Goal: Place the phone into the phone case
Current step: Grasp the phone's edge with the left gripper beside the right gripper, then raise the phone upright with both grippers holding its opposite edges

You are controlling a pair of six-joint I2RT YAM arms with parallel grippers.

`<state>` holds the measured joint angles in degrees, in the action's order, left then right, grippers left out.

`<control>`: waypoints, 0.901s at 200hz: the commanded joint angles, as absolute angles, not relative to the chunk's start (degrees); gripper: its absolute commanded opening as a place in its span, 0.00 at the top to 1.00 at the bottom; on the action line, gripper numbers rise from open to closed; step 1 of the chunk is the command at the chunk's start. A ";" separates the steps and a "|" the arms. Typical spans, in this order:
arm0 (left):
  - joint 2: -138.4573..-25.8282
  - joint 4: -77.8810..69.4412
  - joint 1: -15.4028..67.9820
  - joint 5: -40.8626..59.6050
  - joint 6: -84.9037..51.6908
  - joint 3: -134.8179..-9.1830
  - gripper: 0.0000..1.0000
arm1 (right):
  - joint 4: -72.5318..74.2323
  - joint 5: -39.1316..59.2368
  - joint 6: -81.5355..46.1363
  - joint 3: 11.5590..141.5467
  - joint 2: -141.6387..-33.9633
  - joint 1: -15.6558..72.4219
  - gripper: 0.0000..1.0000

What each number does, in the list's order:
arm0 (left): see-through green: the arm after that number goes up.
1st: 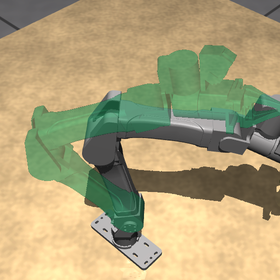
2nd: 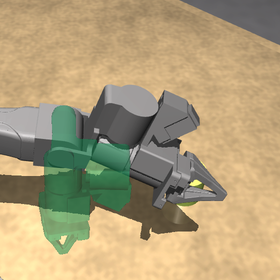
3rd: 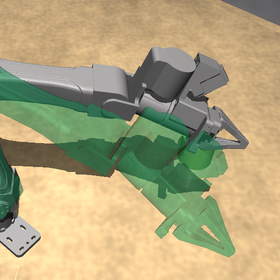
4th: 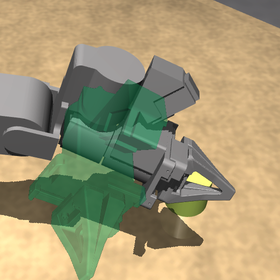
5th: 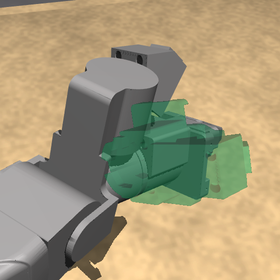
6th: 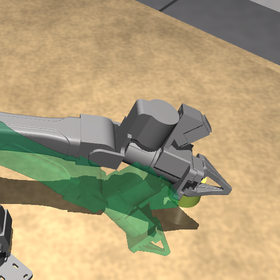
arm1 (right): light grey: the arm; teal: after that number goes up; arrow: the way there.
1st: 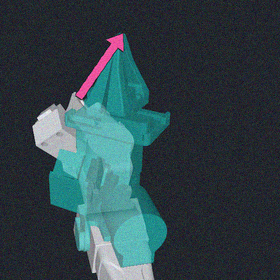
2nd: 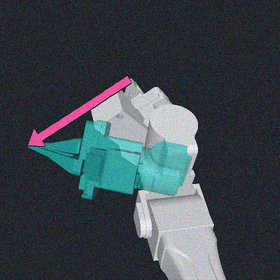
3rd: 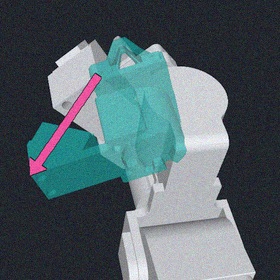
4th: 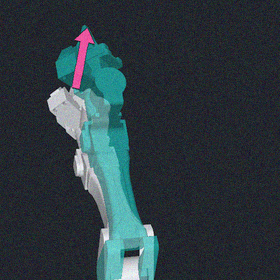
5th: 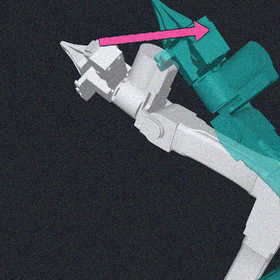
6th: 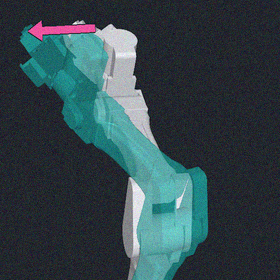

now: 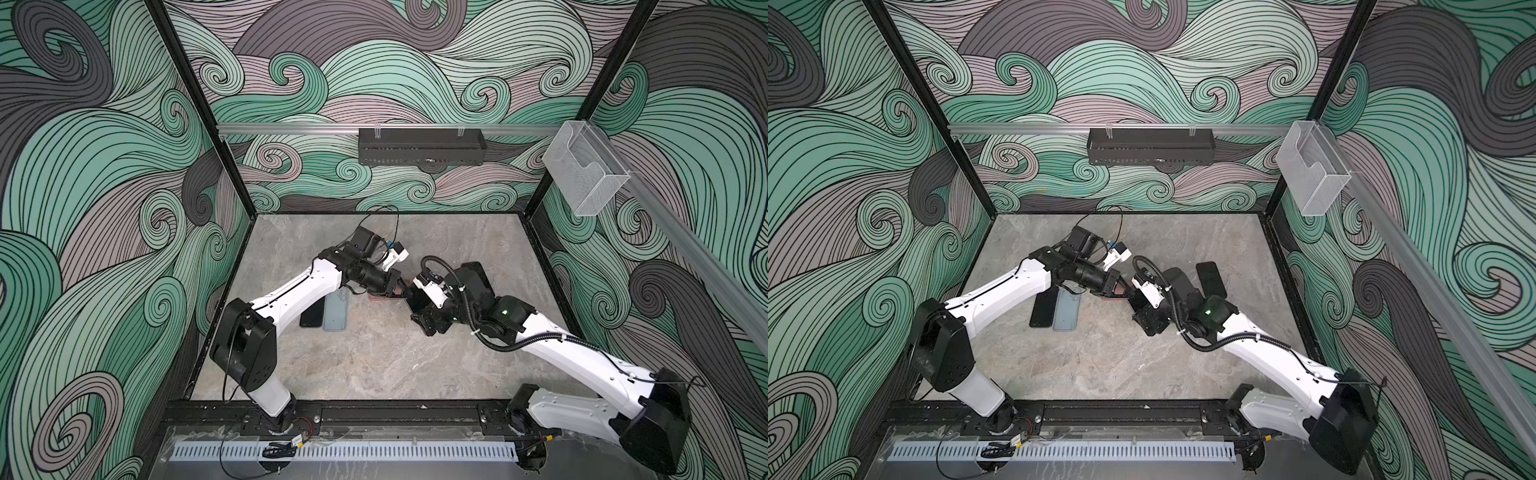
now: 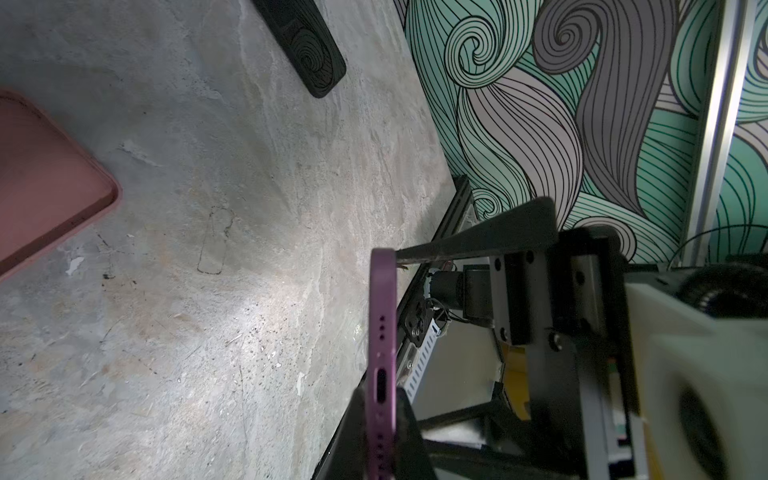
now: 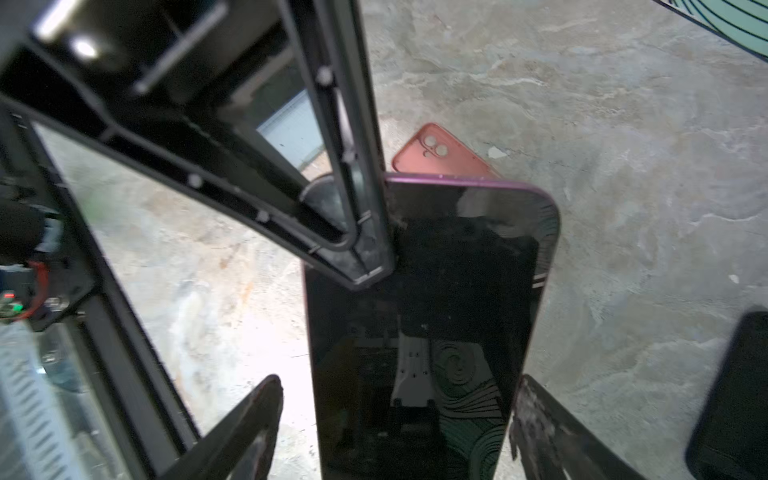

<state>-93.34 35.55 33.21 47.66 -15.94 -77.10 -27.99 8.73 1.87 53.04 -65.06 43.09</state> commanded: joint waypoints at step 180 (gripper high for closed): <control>-89.09 59.29 30.33 66.16 16.35 -88.24 1.00 | -30.12 53.26 -5.73 55.28 -60.47 28.12 0.42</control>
